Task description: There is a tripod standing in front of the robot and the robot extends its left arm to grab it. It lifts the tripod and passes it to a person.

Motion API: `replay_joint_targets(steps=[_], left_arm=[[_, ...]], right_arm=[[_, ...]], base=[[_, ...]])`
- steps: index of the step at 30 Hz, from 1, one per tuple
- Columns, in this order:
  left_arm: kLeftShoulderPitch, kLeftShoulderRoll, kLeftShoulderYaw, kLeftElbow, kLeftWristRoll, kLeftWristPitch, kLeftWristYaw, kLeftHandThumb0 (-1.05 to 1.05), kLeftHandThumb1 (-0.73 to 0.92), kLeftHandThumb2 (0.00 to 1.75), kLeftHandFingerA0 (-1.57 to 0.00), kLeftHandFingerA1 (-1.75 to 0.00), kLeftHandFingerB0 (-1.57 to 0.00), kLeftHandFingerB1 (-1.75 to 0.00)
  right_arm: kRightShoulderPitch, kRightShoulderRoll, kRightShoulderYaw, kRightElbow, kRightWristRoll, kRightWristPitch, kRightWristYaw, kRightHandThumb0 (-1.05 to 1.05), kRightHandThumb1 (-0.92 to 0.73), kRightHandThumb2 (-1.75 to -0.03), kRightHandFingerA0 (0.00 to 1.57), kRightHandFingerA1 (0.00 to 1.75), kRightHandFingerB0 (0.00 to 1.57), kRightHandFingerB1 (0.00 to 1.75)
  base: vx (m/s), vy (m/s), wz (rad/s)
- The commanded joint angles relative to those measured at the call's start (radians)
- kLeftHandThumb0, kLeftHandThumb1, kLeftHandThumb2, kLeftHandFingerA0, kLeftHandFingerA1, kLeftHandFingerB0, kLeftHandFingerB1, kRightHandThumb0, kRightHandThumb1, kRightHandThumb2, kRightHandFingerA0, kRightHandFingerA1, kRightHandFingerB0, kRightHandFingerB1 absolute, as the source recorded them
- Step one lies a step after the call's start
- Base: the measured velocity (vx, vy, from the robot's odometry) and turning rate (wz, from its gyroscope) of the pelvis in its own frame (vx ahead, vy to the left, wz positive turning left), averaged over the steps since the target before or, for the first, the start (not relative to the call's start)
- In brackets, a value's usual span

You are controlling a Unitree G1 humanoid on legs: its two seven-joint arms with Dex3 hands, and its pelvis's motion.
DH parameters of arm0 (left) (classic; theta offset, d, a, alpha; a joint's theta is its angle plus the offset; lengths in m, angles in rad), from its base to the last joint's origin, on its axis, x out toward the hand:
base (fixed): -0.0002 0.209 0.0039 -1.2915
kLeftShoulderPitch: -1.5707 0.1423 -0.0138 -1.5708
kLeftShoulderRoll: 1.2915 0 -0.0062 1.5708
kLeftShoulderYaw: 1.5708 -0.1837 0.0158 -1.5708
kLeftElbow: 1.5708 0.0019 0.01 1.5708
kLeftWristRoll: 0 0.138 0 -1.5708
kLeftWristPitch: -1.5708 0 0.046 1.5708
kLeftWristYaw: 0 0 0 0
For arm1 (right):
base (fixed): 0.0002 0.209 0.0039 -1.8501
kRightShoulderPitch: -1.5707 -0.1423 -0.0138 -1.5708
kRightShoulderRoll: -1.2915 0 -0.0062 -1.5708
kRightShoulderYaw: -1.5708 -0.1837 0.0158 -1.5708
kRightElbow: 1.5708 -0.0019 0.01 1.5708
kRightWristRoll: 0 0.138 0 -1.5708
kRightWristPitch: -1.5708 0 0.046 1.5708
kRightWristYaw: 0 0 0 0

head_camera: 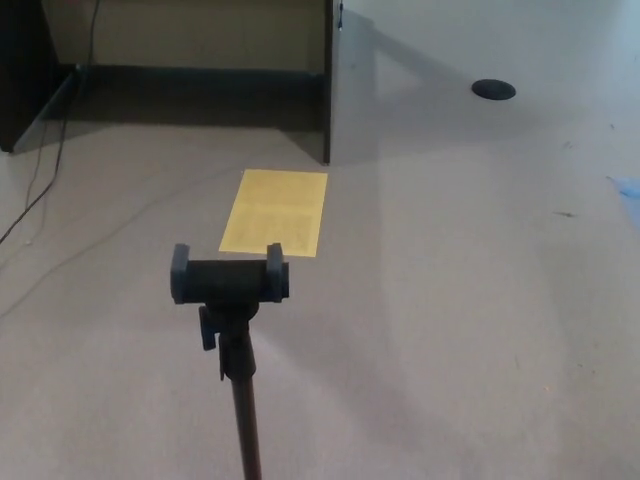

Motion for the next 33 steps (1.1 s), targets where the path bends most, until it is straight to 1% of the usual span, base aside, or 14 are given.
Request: replay_joint_targets(steps=[1, 4, 5, 7, 10, 12, 13, 14, 16, 17, 18, 20, 27, 33], left_arm=[[0.003, -0.021, 0.061, -0.073, -0.092, -0.080, -0.065, -0.42, 0.41, 0.64, -0.10, -0.38, -0.07, -0.19], [-0.021, -0.034, 0.085, -0.161, -0.138, -0.035, -0.131, -0.50, 0.39, 0.64, -0.10, -0.37, -0.04, -0.17], [-0.023, -0.038, 0.089, -0.197, -0.150, -0.024, -0.150, -0.45, 0.43, 0.53, -0.13, -0.30, -0.03, -0.19], [-0.043, -0.042, 0.086, -0.282, -0.161, -0.022, -0.175, -0.52, 0.37, 0.66, -0.09, -0.39, -0.04, -0.16], [-0.073, -0.053, 0.087, -0.368, -0.183, 0.024, -0.198, -0.46, 0.44, 0.54, -0.16, -0.34, -0.01, -0.20], [-0.113, -0.054, 0.064, -0.468, -0.167, 0.103, -0.199, -0.55, 0.35, 0.73, 0.00, -0.38, -0.07, -0.15], [-0.130, -0.053, 0.053, -0.491, -0.161, 0.115, -0.209, -0.56, 0.35, 0.73, -0.05, -0.39, 0.00, -0.15], [-0.139, -0.056, 0.044, -0.521, -0.156, 0.137, -0.209, -0.61, 0.40, 0.76, -0.01, -0.40, -0.09, -0.11], [-0.151, -0.063, 0.024, -0.584, -0.129, 0.177, -0.189, -0.56, 0.35, 0.78, -0.08, -0.46, 0.00, -0.21], [-0.155, -0.066, 0.019, -0.604, -0.131, 0.197, -0.190, -0.63, 0.46, 0.55, -0.14, -0.34, -0.03, -0.21], [-0.168, -0.077, 0.011, -0.646, -0.150, 0.250, -0.202, -0.59, 0.43, 0.55, -0.11, -0.33, -0.02, -0.21], [-0.205, -0.091, -0.005, -0.678, -0.170, 0.300, -0.223, -0.51, 0.33, 0.72, -0.02, -0.36, 0.00, -0.17], [-0.286, -0.128, -0.053, -0.683, -0.136, 0.324, -0.224, -0.60, 0.39, 0.71, -0.07, -0.42, -0.10, -0.08], [-0.313, -0.166, -0.093, -0.697, -0.135, 0.382, -0.223, -0.53, 0.35, 0.69, -0.06, -0.42, -0.04, -0.14]], right_arm=[[-0.017, -0.016, 0.001, 0.028, -0.003, -0.029, 0.005, -0.39, -0.69, -0.61, 0.65, 0.41, 0.45, 0.35], [-0.021, -0.014, 0.000, 0.033, -0.001, -0.028, 0.004, -0.39, -0.70, -0.61, 0.65, 0.41, 0.44, 0.35], [-0.021, -0.015, 0.004, 0.035, -0.007, -0.032, -0.002, -0.40, -0.69, -0.62, 0.67, 0.41, 0.45, 0.35], [-0.028, -0.011, 0.003, 0.042, -0.005, -0.030, -0.005, -0.39, -0.69, -0.62, 0.67, 0.41, 0.45, 0.35], [-0.032, -0.011, 0.008, 0.041, -0.011, -0.036, -0.012, -0.39, -0.70, -0.61, 0.66, 0.41, 0.46, 0.36], [-0.029, -0.008, 0.005, 0.032, -0.005, -0.033, -0.009, -0.39, -0.71, -0.61, 0.67, 0.43, 0.47, 0.36], [-0.027, -0.008, 0.005, 0.029, -0.004, -0.035, -0.009, -0.39, -0.70, -0.61, 0.68, 0.44, 0.47, 0.36], [-0.026, -0.008, 0.004, 0.029, -0.004, -0.041, -0.011, -0.46, -0.58, -0.85, 0.62, 0.58, 0.42, 0.49], [-0.022, -0.009, 0.002, 0.027, -0.001, -0.045, -0.010, -0.46, -0.58, -0.86, 0.61, 0.58, 0.41, 0.50], [-0.022, -0.009, 0.002, 0.026, -0.001, -0.044, -0.009, -0.46, -0.58, -0.87, 0.60, 0.58, 0.41, 0.50], [-0.024, -0.008, 0.002, 0.029, 0.000, -0.043, -0.006, -0.39, -0.70, -0.61, 0.68, 0.44, 0.47, 0.36], [-0.029, -0.007, 0.004, 0.033, -0.004, -0.042, -0.008, -0.38, -0.70, -0.61, 0.68, 0.44, 0.47, 0.36], [-0.030, -0.005, 0.017, 0.041, -0.011, -0.056, -0.009, -0.39, -0.69, -0.61, 0.66, 0.42, 0.47, 0.36], [-0.027, 0.003, 0.025, 0.036, -0.019, -0.050, -0.020, -0.39, -0.71, -0.61, 0.69, 0.44, 0.47, 0.36]], base=[[0.00, 0.000, 0.00], [0.00, 0.000, 0.00], [0.00, 0.000, 0.00], [0.00, 0.000, 0.00], [0.00, 0.000, 0.00], [0.00, 0.000, 0.00], [0.00, 0.000, 0.00], [0.00, 0.000, 0.00], [0.00, 0.000, 0.00], [0.00, 0.000, 0.00], [0.00, 0.000, 0.00], [0.00, 0.000, 0.00], [0.00, 0.000, 0.00], [0.00, 0.000, 0.00]])
